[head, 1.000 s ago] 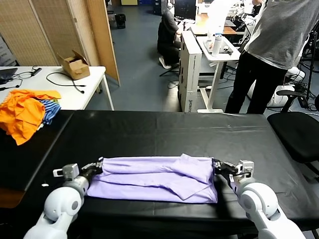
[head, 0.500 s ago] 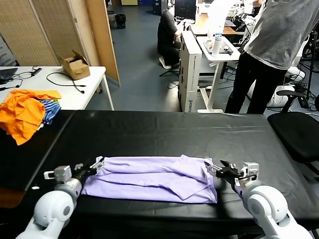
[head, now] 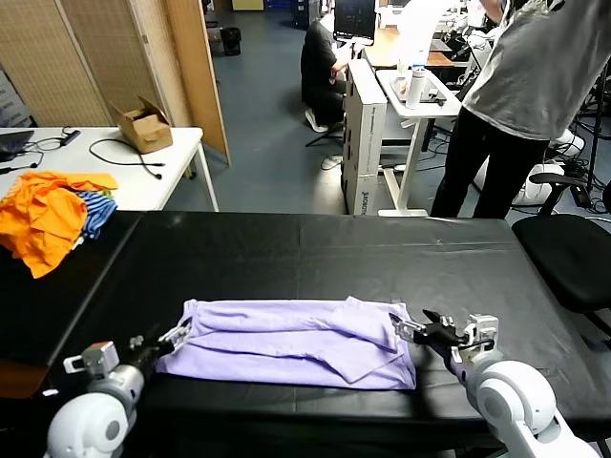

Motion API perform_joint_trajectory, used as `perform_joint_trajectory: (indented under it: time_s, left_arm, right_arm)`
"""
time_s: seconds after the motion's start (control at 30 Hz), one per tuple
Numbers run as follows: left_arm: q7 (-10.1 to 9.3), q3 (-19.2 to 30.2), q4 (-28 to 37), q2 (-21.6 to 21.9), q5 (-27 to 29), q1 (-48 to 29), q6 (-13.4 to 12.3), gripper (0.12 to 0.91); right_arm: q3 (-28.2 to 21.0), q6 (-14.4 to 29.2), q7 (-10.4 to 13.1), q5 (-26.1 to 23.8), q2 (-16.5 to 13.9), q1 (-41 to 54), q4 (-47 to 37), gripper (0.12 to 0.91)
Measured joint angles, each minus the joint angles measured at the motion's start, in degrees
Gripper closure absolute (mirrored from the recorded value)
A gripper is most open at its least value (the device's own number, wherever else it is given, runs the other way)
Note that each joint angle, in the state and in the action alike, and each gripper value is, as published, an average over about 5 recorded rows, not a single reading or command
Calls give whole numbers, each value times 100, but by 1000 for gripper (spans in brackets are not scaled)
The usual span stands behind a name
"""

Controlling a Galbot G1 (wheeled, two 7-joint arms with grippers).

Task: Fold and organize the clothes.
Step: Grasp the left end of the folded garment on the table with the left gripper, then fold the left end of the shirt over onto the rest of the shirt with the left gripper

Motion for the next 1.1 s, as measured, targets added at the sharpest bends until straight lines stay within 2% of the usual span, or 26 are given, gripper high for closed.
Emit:
perform_joint_trajectory:
  time_s: [0.07,0.17,0.4,0.5,0.6,0.67,0.8,1.0,1.1]
  left_arm:
    - [29,14,-2,-57,55,39,-38,124]
    - [47,40,-27,-132,118,87,-79,166]
    - [65,104,-15,-231,179,102,-134,474]
    - [109,133,-10,-255,240,105,-153,658]
    - [170,171,2,-261,396,102,-179,809]
    - [203,187,8,-242,567,91,-189,848]
    - [342,152,14,-145,1079,73,-264,846]
    - [566,-72,67,195,2164,177,-690,846]
    - [627,-263,123,446,2523,262,-850,846]
  right_arm:
    - [9,2,-1,0,1,-1,2,118]
    - [8,8,-2,-1,8,5,-1,118]
    - [-18,20,-2,-9,28,33,-7,118]
    - [-15,24,-2,-14,25,37,-20,118]
    - [-15,28,-2,-24,25,54,-33,118]
    - [-17,30,-2,-31,31,65,-36,118]
    - [-3,51,-1,-40,40,45,-23,118]
    - [75,91,33,6,57,-71,108,118]
    - [124,129,34,27,77,-174,247,118]
